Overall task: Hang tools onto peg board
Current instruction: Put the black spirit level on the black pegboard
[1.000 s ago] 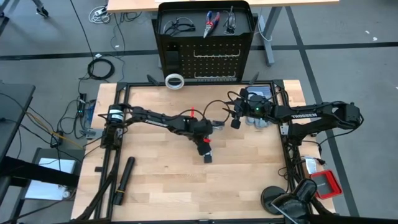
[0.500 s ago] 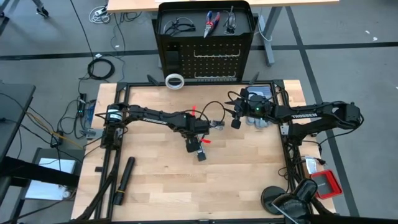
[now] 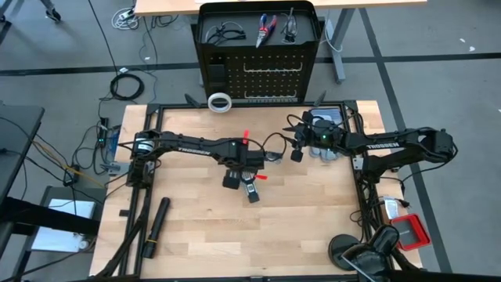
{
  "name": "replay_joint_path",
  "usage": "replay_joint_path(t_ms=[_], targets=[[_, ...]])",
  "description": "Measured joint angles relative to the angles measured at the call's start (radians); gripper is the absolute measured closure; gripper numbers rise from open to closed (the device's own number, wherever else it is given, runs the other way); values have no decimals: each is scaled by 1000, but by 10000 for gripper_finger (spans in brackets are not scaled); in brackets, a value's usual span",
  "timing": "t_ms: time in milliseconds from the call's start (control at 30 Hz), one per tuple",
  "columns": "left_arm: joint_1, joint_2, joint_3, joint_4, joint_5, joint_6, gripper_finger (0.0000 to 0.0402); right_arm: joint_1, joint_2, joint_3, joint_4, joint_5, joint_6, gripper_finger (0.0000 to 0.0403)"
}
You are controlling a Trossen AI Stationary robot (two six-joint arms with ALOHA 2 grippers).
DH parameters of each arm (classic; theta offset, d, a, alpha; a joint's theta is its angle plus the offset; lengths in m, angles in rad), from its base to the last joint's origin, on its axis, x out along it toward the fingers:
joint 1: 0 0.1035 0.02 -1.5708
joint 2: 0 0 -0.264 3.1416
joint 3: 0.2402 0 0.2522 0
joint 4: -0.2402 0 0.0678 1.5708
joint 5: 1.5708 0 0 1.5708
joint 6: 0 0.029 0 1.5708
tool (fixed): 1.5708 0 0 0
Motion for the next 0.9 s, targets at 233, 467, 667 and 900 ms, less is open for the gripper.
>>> replay_joint_path(t_ms=[233,467,667,900], targets=[[-2,0,0,14,-19,326,175,0,0,0,-1,0,-1,265],[26,0,0,96,-19,424,114,0,0,0,-1,0,-2,265],[40,21,-13,99,10,565,69,0,0,0,-2,0,-3,265],[40,23,-76,208,23,763,66,0,0,0,-2,0,-4,265]])
